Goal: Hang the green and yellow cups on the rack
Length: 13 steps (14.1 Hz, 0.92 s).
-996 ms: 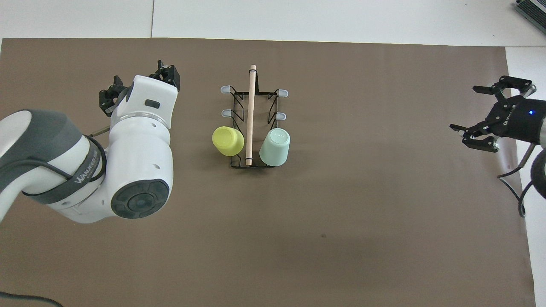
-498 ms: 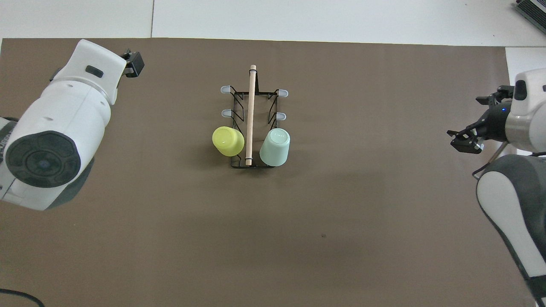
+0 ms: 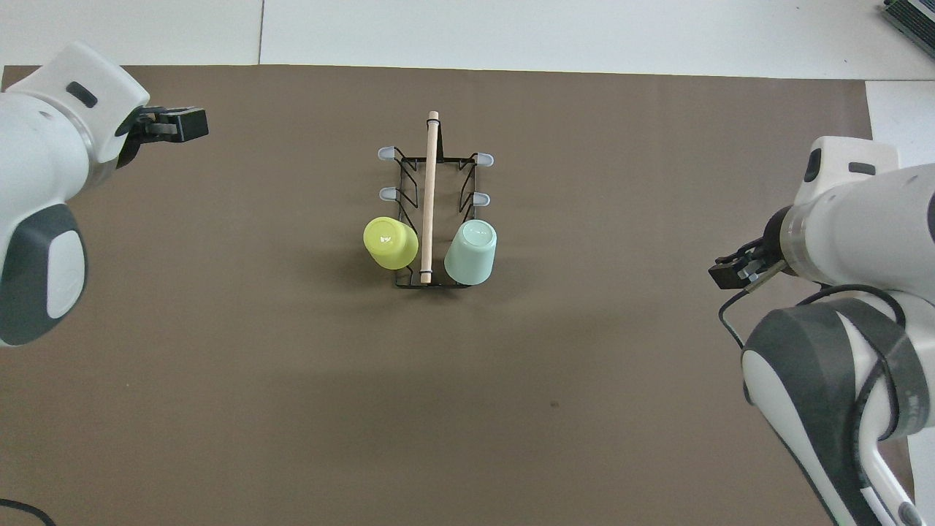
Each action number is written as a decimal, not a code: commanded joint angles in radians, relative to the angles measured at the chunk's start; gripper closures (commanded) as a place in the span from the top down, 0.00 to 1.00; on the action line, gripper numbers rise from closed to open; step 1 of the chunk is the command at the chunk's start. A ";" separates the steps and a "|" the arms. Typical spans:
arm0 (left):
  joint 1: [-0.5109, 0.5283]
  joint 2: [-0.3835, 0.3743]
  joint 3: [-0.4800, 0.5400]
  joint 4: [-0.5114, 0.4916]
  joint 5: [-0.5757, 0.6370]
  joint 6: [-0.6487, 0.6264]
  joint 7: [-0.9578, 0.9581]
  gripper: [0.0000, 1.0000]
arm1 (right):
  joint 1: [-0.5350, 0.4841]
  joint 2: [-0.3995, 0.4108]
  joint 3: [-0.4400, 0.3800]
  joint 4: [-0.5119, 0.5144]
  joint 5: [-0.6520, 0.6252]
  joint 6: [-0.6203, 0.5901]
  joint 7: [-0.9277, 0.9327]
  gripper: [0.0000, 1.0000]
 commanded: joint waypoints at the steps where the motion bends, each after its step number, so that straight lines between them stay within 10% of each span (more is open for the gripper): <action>1: 0.008 -0.031 0.044 0.029 -0.116 -0.131 0.170 1.00 | -0.004 0.005 0.006 0.127 0.045 -0.179 0.209 1.00; 13: 0.109 -0.016 -0.019 0.296 -0.176 -0.757 0.274 1.00 | -0.136 0.074 -0.034 0.345 0.230 -0.436 0.248 1.00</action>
